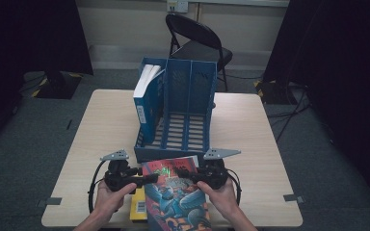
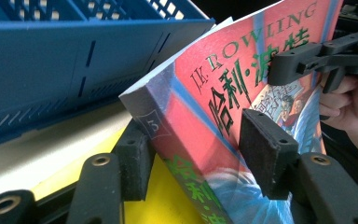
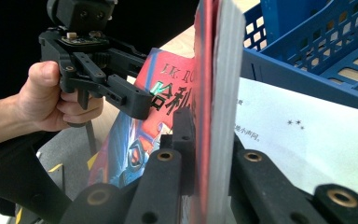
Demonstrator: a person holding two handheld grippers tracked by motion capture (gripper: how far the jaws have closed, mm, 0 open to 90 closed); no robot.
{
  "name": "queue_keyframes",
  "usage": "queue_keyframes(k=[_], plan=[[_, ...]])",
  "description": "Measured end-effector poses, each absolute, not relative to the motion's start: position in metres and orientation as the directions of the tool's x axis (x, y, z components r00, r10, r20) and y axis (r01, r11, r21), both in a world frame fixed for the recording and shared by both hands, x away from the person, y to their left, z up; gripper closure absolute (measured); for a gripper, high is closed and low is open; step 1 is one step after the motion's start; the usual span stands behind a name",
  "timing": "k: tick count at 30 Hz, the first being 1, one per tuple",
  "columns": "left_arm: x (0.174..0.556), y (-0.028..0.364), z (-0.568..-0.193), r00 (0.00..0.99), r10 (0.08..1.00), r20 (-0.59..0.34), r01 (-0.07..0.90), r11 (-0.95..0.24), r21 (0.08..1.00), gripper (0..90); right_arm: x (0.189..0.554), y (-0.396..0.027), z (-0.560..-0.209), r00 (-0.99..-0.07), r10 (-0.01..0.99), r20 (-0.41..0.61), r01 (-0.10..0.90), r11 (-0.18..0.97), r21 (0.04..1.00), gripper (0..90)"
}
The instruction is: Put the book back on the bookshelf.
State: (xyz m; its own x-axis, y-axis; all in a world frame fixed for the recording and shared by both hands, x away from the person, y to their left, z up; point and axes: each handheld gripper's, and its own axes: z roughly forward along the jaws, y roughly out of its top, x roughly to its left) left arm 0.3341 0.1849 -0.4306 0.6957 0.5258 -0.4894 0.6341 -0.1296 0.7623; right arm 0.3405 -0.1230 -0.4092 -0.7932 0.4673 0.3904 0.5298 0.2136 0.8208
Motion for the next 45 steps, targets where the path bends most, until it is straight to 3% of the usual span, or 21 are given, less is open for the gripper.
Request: queue_keyframes(k=[11,36,40,43,45], plan=[[0.341,0.187,-0.416,0.711,0.498,-0.496,0.613,-0.092,0.785,53.8,0.341,-0.125,-0.395,-0.797,0.469,0.381,0.511,0.186,0.839,83.8],[0.355,0.188,-0.389,0.729,0.486,-0.481,0.561,-0.023,0.827,57.0,0.347,-0.123,-0.370,-0.795,0.481,0.369,0.477,0.122,0.870,83.9],[0.358,0.185,-0.384,0.754,0.415,-0.509,0.559,0.001,0.829,60.9,0.348,-0.121,-0.364,-0.805,0.469,0.363,0.463,0.114,0.879,83.9],[0.351,0.174,-0.373,0.743,0.494,-0.451,0.528,-0.020,0.849,63.9,0.344,-0.113,-0.359,-0.804,0.489,0.339,0.450,0.127,0.884,83.8],[0.355,0.177,-0.370,0.747,0.462,-0.478,0.540,-0.004,0.841,65.2,0.345,-0.112,-0.355,-0.800,0.498,0.334,0.448,0.127,0.885,83.8]])
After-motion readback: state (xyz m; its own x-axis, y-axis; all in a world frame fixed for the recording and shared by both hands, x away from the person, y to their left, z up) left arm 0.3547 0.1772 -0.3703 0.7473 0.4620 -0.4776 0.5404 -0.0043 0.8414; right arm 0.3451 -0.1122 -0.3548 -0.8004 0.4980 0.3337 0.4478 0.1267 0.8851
